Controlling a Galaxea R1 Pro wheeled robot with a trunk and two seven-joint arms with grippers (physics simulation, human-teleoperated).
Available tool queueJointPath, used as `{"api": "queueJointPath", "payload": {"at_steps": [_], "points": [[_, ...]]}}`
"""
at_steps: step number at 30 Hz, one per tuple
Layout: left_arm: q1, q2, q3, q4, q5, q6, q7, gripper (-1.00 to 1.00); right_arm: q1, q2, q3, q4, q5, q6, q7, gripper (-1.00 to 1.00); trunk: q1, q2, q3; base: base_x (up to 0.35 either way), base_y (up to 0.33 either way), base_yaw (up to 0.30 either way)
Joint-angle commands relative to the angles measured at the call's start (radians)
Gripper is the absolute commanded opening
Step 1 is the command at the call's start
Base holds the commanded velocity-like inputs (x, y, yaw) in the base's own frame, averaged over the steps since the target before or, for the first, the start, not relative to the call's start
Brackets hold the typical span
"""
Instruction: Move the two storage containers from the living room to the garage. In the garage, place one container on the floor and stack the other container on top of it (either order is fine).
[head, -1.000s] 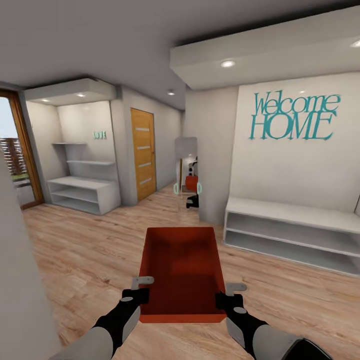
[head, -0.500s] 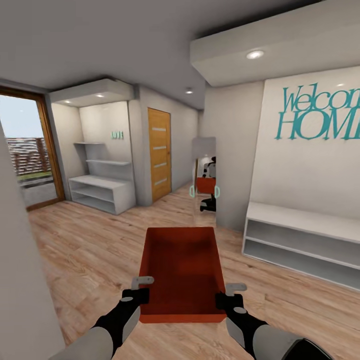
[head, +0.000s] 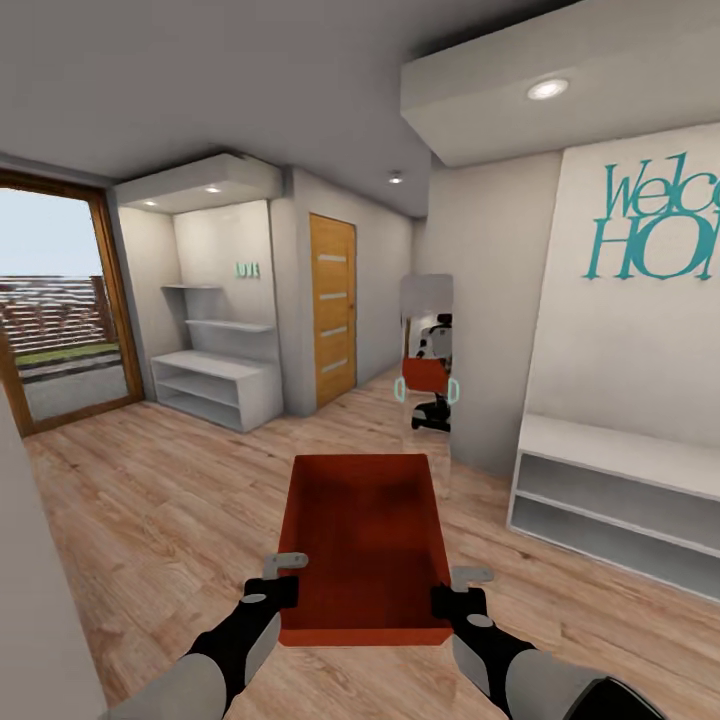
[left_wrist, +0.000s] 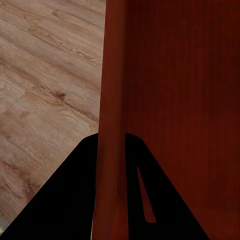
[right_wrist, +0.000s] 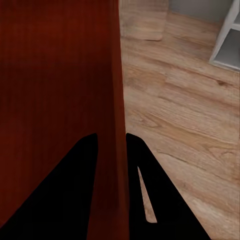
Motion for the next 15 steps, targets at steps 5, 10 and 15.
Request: {"api": "queueJointPath", "payload": {"at_steps": [5, 10, 15], "points": [[-0.001, 0.017, 0.08, 0.0, 0.022, 0.006, 0.0, -1.0, 0.0, -0.007, -0.018, -0.005, 0.009, -0.01, 0.007, -1.0, 0.001, -0.001, -0.001, 0.322, 0.0, 0.11], [-0.001, 0.017, 0.079, 0.0, 0.022, 0.006, 0.0, -1.0, 0.0, -0.007, -0.018, -0.005, 0.009, -0.01, 0.007, -1.0, 0.001, -0.001, -0.001, 0.322, 0.0, 0.015], [-0.001, 0.017, 0.079, 0.0, 0.022, 0.006, 0.0, -1.0, 0.0, -0.007, -0.018, -0.005, 0.009, -0.01, 0.007, -1.0, 0.001, -0.001, -0.001, 0.322, 0.0, 0.002]]}}
